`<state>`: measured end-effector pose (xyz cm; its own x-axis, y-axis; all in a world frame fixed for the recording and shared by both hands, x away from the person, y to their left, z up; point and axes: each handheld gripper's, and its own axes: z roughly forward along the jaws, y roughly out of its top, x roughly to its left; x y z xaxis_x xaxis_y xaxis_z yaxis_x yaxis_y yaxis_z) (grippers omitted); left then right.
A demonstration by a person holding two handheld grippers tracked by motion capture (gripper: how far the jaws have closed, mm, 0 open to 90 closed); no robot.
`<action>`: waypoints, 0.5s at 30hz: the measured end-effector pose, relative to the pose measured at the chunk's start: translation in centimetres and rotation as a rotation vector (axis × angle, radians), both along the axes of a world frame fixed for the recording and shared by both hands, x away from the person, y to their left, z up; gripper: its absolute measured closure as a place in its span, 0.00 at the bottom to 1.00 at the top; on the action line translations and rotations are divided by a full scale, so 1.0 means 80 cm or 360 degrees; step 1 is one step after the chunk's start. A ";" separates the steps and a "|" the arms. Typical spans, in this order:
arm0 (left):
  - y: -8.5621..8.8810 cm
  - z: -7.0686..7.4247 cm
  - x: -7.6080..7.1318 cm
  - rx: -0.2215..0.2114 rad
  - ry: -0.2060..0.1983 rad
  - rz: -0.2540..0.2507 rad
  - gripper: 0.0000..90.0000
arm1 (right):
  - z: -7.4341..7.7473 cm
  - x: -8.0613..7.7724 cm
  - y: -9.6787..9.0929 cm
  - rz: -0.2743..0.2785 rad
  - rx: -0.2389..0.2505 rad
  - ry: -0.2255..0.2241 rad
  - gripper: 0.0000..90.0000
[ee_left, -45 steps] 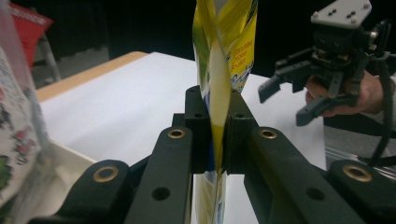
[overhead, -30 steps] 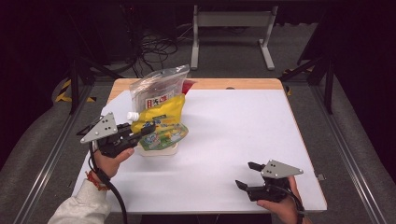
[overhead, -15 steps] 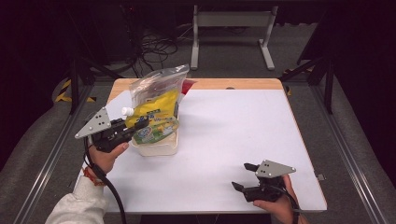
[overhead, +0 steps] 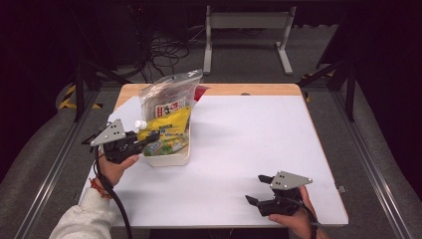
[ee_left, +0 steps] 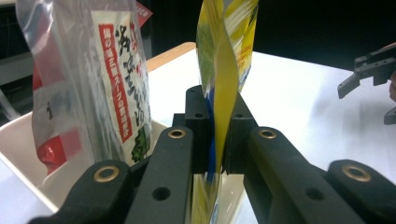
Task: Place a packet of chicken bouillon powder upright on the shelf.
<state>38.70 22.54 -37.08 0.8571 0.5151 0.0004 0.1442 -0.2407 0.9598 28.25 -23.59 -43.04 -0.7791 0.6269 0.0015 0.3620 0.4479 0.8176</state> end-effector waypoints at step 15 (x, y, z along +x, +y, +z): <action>0.001 -0.023 0.008 0.0022 0.0092 0.0005 0.93 | -0.003 0.001 0.003 0.0021 -0.0010 0.0020 0.24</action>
